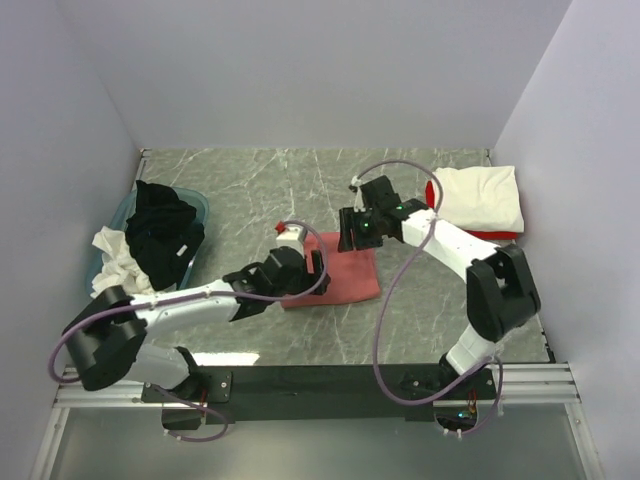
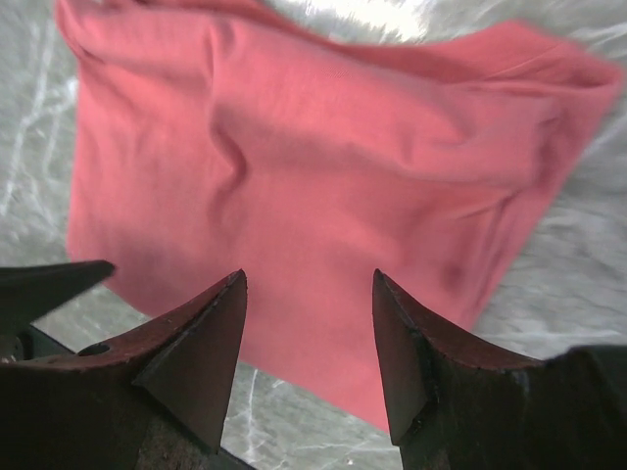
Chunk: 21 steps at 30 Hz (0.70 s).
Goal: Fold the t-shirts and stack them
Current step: Fold the tshirt
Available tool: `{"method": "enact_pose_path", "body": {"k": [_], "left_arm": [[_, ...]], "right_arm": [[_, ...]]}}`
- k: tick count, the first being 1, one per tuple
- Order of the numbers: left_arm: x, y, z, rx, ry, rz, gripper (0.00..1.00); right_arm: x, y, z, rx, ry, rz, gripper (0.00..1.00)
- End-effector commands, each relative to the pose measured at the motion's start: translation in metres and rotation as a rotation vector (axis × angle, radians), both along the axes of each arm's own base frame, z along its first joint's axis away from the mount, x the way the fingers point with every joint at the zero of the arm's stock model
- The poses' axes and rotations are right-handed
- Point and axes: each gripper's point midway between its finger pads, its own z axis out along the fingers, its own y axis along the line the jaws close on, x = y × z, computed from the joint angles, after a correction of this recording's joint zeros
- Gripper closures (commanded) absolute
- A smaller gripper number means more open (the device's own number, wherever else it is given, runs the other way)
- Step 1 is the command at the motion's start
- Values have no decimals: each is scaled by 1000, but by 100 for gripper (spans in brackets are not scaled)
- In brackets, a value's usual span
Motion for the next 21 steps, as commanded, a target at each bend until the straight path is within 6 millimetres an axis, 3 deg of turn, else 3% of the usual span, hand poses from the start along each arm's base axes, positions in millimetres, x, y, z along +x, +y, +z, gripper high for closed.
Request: {"method": "enact_pose_path", "body": {"k": [1,7,9,13,21], "left_arm": [[2,-31,12,-78,-36,-31,18],[0,-54,-29,19,-19,-80,17],[0,-51,-52,85,10,-84,18],[-5,-39,-77,143,39,-64,18],[-15,-23,-78,137,52,-40,18]], "right_arm": [[8,22,-2,25,8,32,39],[26,22,-31,-80,51,4,39],[32,19,-36,-113,56,-12,39],[60,17,-38,-160,39,-56,39],[103,7,-30,-175,20,-114,39]]}}
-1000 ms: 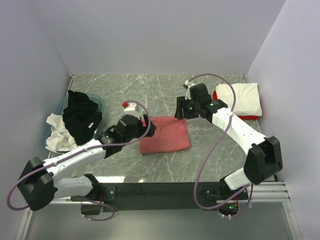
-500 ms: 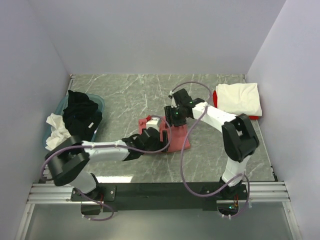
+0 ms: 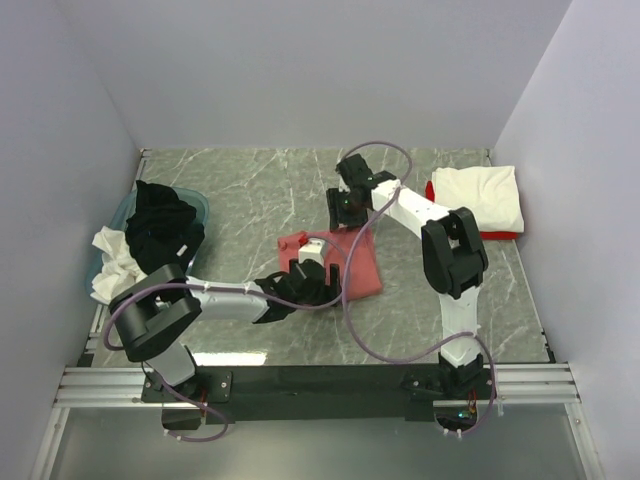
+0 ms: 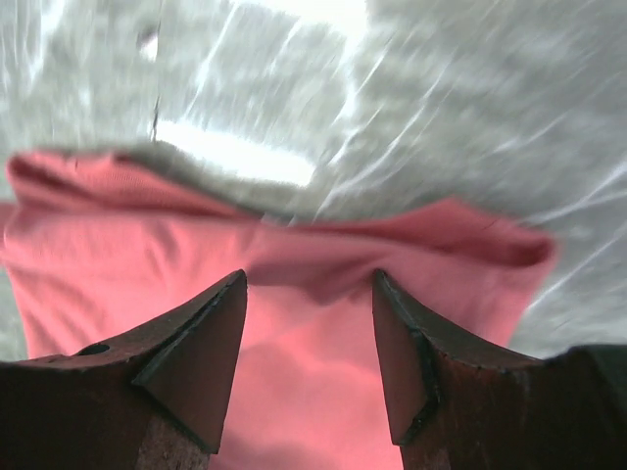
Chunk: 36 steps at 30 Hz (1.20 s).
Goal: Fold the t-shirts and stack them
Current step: Fold the tshirt
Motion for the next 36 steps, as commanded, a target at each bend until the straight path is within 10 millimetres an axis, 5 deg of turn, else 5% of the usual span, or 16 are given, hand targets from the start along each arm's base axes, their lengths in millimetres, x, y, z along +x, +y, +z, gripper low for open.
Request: {"method": "enact_pose_path", "body": {"k": [1,8,14,17,21,27,36], "left_arm": [[-9,14,-11,44,32,18,18],[1,0,30,25,-29,16,17],[19,-9,97,-34,-138,39,14],[25,2,106,3,-161,69,13],[40,27,91,35,-134,115,12],[47,68,53,57,-62,168,13],[52,82,19,76,-15,175,13]], "right_arm": [[24,-16,18,-27,-49,-45,39],[5,-27,55,25,-140,-65,37],[-38,-28,67,280,-104,0,33],[-63,-28,68,399,-79,41,24],[-83,-45,62,470,-54,41,12],[-94,-72,30,471,4,-23,9],[-92,-77,-3,465,62,-88,7]]}}
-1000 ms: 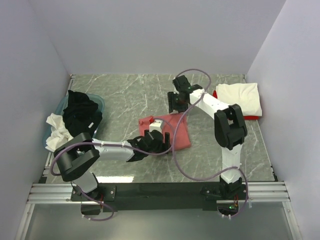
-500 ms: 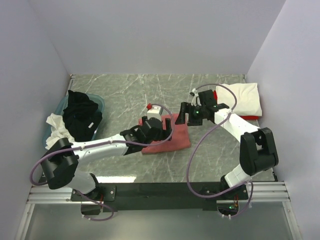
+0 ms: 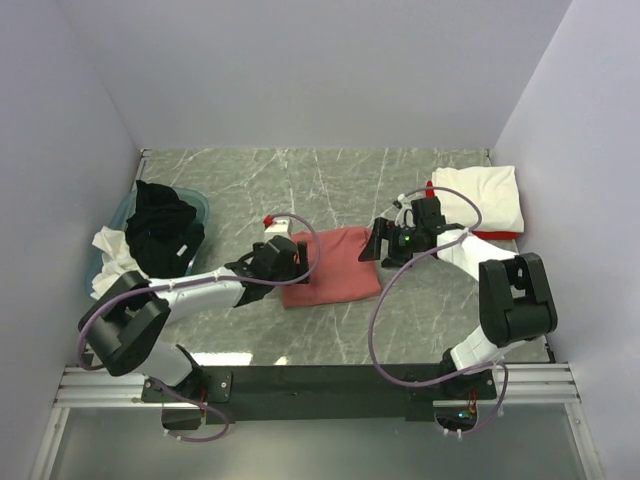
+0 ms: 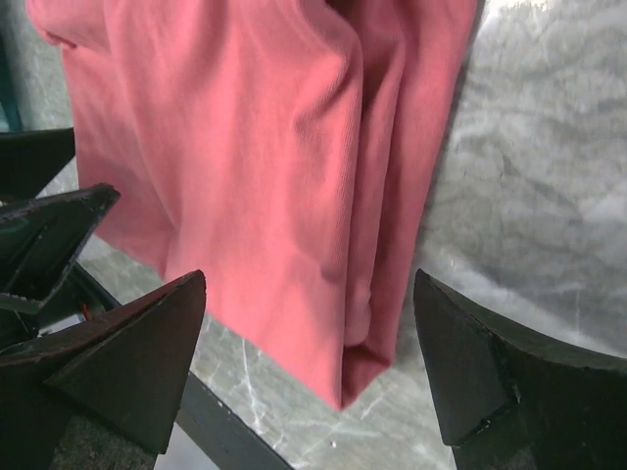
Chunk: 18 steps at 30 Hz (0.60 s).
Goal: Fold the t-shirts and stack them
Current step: Fold the tshirt
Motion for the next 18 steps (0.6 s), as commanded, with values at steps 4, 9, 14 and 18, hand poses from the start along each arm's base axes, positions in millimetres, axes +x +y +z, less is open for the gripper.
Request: {"method": "enact_pose_path", "body": {"k": [4,9,14,18], "left_arm": [[5,-7,-25,4,23,-23,13],[3,-4,-46,27,62,-14,13],[-2,-9,-55,10,87,-29,14],[-4,-10,-59,5,101,-33,15]], "right_arm": [[10,-5,-25,-25,21,-49,7],[10,-14,-38,-81,38,-86,6],[6,-3,-44,-76,53,-64,5],[2,12,-48,-59,64,-50,5]]}}
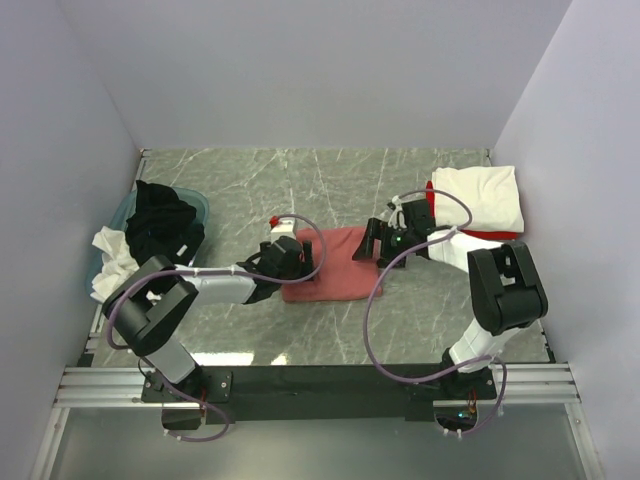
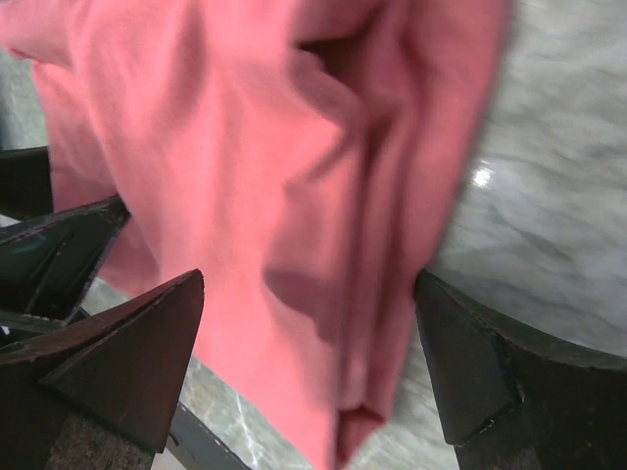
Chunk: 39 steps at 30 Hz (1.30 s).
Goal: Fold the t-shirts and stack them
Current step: Fold the tshirt, then neatly place the folded tshirt to the corner
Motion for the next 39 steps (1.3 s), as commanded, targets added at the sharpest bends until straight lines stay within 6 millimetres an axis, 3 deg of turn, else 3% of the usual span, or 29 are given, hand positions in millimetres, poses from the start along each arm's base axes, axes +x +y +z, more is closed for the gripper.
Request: {"method": "enact_pose_path", "body": {"k": [1,8,14,20,22,28,29,32,33,36,39], "left_arm": [[-22,4,-31,20,114,-39,15],[-22,2,-26,8,106,-40,15],[-21,-1,-23,-9,102,-44,15],[-19,-6,-21,-27,101,-47,15],[-18,-7,-20,-34,100,-46,15],[-18,-6,-19,-31,97,-43,15],[-18,-6,-17,-28,97,-43,15],[-15,-5,-8,-25,80,-38,15],[-15,-1,-6,-9,80,-29,15],[-12,4,15,-13,41,-12,14],[-12,12,31,-23,15,0,13]], "right_arm": [[-11,10,-24,-34,43,5,5],[-16,43,-32,-44,55,50,5],[-19,58,-36,-58,59,66,7],[-24,71,-43,-69,71,86,18],[-27,76,-46,-77,77,99,26],[-27,76,-53,-122,83,105,66],[-27,76,-54,-129,81,108,79],[-23,71,-51,-156,67,107,96],[-20,70,-49,-170,52,115,100],[0,63,-29,-201,-8,111,100],[20,36,-14,-258,-46,73,100]]}}
